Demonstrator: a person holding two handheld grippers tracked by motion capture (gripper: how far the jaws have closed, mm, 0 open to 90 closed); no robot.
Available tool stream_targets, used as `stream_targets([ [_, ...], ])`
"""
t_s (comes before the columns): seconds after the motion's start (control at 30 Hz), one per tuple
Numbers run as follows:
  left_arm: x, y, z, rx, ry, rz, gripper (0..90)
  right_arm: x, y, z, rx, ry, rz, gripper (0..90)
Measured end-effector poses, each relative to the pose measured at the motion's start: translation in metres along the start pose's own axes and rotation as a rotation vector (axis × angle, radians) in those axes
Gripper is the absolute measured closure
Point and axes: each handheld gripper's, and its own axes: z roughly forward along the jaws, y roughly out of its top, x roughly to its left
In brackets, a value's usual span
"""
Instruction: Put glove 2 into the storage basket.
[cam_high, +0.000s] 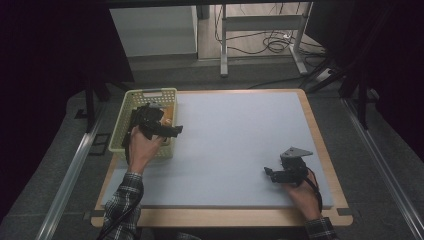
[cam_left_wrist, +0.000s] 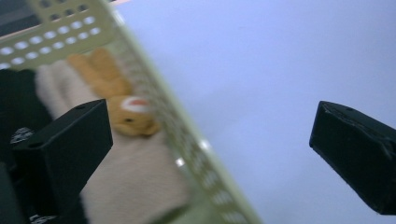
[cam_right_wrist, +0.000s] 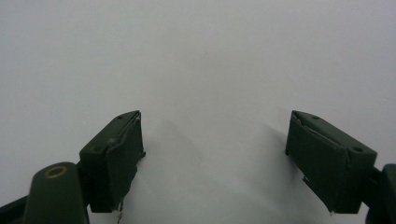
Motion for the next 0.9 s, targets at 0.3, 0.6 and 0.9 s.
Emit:
stream_targets([
  [0.3, -0.038, -0.014, -0.011, -0.041, -0.095, 0.089, 0.0, 0.000, 0.000, 0.000, -0.001, 0.000, 0.000, 18.4],
  [0.6, -0.069, -0.040, -0.007, -0.074, -0.194, 0.136, 0.0, 0.000, 0.000, 0.000, -0.002, -0.002, -0.003, 18.4],
  [0.9, -0.095, -0.080, 0.006, -0.063, -0.215, 0.208, 0.0, 0.000, 0.000, 0.000, -0.002, -0.002, -0.004, 18.4],
])
